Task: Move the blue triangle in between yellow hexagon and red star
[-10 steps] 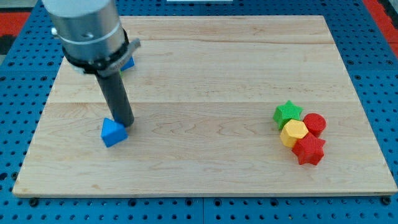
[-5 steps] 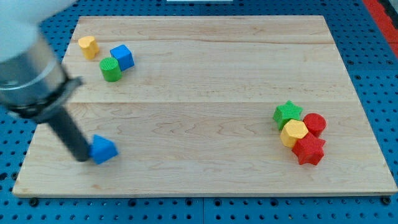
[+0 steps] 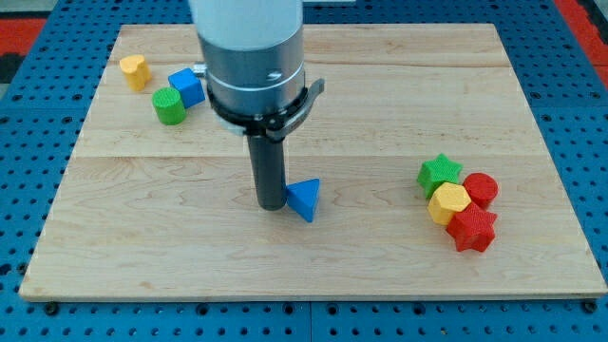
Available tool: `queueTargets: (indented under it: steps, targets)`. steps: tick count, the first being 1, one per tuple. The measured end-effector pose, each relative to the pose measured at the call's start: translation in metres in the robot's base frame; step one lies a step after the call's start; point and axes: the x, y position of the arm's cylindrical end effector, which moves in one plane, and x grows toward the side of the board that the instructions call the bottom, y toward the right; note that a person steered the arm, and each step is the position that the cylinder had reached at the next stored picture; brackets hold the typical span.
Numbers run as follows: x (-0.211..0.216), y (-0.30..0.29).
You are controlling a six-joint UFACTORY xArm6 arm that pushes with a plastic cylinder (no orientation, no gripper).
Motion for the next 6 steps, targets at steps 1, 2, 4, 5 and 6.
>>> queueTargets:
  steps: [1,2,4,5,6]
  targets:
    - [-0.007,0.033]
    - [-0.005,0.084]
    - [0.051,0.086]
    - [0.052,0.142]
    - [0.057,0.137]
